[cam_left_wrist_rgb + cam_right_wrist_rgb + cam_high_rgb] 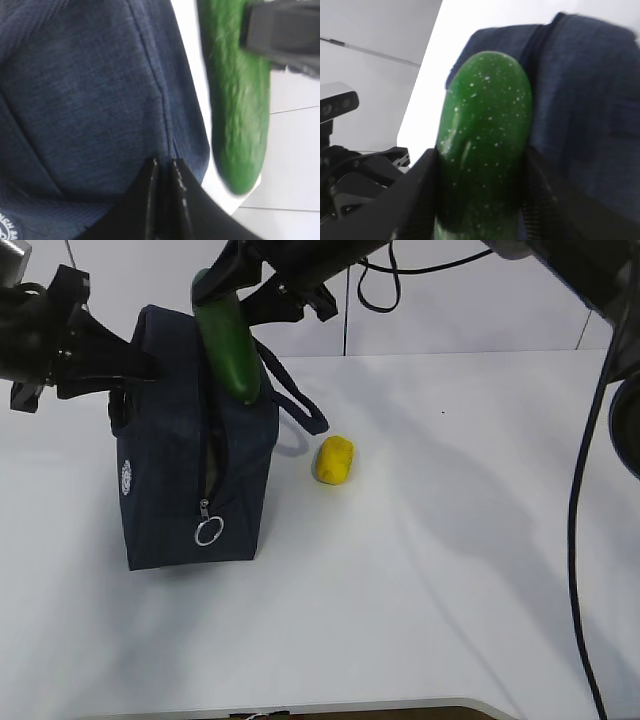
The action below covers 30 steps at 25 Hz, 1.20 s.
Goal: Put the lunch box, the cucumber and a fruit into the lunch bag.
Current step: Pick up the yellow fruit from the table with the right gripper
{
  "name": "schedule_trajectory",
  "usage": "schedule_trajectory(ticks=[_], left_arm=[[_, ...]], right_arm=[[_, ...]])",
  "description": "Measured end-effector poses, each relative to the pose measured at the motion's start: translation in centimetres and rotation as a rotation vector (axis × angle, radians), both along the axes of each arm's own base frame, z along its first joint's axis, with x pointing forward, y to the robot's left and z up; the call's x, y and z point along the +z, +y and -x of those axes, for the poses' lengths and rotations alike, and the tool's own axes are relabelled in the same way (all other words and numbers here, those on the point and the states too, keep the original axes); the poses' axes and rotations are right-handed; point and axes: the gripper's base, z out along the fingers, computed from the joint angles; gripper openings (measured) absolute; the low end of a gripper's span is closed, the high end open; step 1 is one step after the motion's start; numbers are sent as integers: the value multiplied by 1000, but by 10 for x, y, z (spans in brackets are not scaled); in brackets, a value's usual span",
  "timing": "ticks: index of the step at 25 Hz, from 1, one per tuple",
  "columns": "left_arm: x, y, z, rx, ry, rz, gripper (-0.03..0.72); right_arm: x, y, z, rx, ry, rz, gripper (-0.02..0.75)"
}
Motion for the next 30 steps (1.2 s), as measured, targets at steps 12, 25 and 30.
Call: schedule_trajectory(ticks=[12,25,30], left_arm=[[1,-1,1,-17,2,20,5],[4,-3,1,-15,-11,49,5],[4,-3,1,-16,-13,48,5]], right_arm=[[-33,12,-9,-24,26,54,367],[-61,32,-10,-17,28,80,380],[-62,33,-10,-1,6,89,447]])
